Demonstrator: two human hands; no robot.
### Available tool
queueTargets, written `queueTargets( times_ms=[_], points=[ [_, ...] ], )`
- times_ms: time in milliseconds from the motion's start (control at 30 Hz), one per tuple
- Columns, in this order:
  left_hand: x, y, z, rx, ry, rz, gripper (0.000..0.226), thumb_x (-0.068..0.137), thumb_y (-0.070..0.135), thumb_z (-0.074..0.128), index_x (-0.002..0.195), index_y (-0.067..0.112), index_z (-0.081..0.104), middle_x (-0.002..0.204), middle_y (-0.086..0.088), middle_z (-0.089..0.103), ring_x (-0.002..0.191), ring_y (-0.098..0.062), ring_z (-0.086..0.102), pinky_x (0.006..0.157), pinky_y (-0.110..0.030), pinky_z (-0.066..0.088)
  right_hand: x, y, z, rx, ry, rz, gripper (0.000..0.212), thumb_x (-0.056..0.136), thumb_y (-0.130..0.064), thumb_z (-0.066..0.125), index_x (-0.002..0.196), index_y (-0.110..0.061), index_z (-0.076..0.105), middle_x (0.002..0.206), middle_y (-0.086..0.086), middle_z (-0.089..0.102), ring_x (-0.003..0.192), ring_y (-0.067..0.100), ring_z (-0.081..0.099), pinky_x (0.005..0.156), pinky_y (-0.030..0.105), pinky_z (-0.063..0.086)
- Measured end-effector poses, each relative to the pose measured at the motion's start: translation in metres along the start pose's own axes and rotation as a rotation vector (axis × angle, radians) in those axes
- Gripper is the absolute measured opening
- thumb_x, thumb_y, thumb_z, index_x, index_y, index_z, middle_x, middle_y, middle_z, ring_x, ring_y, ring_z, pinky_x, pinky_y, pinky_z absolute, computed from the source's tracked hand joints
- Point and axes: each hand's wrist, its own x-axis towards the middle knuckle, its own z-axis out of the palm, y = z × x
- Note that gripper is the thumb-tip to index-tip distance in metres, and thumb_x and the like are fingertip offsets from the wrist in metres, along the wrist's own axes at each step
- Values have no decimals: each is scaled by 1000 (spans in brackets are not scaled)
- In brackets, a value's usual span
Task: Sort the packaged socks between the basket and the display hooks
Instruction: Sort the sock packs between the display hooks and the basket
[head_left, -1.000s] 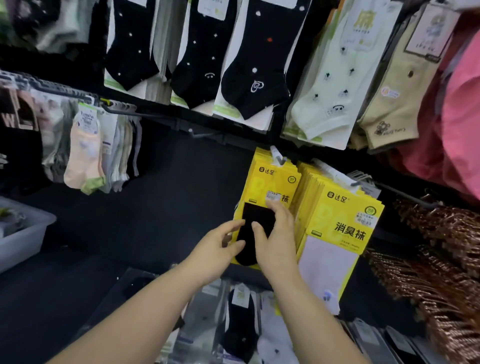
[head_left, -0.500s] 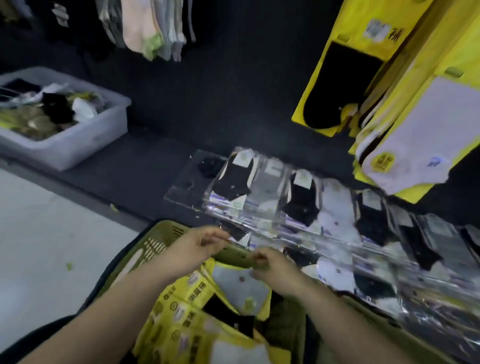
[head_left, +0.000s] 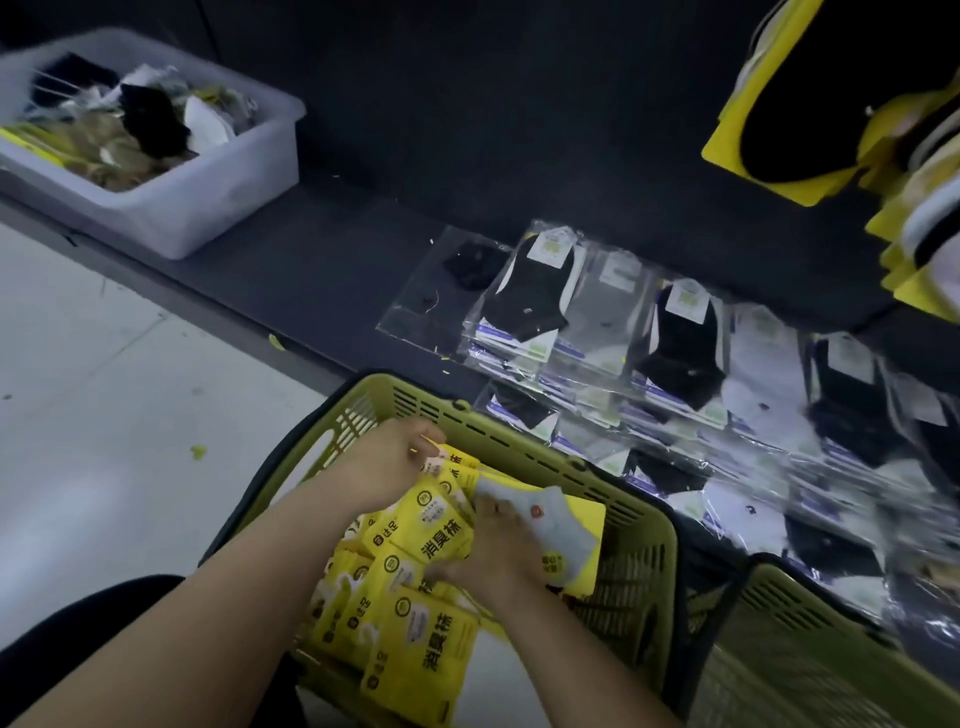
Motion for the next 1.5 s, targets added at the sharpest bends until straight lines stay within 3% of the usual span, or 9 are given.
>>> queueTargets(
  times_ms=[167,333,467,600,767,900,1100,1333,1500],
  points=[
    [12,0,-7,-128,95,-27,34,96,4,48,128,12,51,127,-8,61,103,-20,59,79,-30,52,-6,26,-28,412,16,-12,58,83,-37,69,133,-17,47,130,-1,56,120,22,52,90,23,43],
    [0,17,4,-406,10,-203,86,77,47,72,146,19,29,140,1,46,124,-18,46,88,-29,36,-22,42,-74,817,327,-102,13,87,-31,65,99,-28,61,92,-15,68,84,-6,63,59,3,41],
    [-9,27,22,-618,-350,-30,47,84,31,66,128,18,56,116,4,70,109,-12,64,89,-22,51,-26,19,-91,957,377,-234,22,90,-31,60,112,-32,55,101,-21,67,91,-12,60,70,2,44],
    [0,22,9,-650,-110,-65,25,92,20,60,116,12,63,105,-17,72,92,-35,67,82,-42,56,-28,11,-73,835,369,-184,37,92,-32,56,125,-28,39,114,-16,55,100,-10,56,79,10,46],
    [11,9,-18,-709,129,-140,11,93,16,60,98,25,65,98,4,71,92,-11,65,73,-24,50,-47,17,11,104,-258,-67,69,89,-41,61,143,-23,23,147,0,27,132,25,36,101,39,39],
    [13,9,-26,-672,139,-130,18,94,12,58,108,23,62,99,7,69,92,-9,63,76,-23,47,-47,22,39,-122,-231,-138,64,90,-30,62,142,-26,25,151,3,19,137,28,24,107,43,33],
    [15,10,-32,-661,190,-84,21,96,9,55,109,26,60,95,13,68,88,-3,62,66,-15,43,-41,51,-15,598,-250,-127,47,85,-22,70,116,-45,44,115,-31,51,99,-21,48,86,7,42],
    [19,4,-53,-716,454,-67,28,95,15,58,121,23,55,109,8,68,104,-17,63,91,-39,48,-41,89,-81,772,-11,-7,24,78,-14,75,101,-19,68,93,-10,74,87,4,68,69,12,49],
    [19,3,-53,-546,539,-33,26,95,15,56,116,30,53,106,9,65,103,-21,61,90,-41,48,-48,107,-106,1122,32,5,34,61,-21,76,92,-9,74,98,14,73,90,29,70,76,37,51]
  ],
)
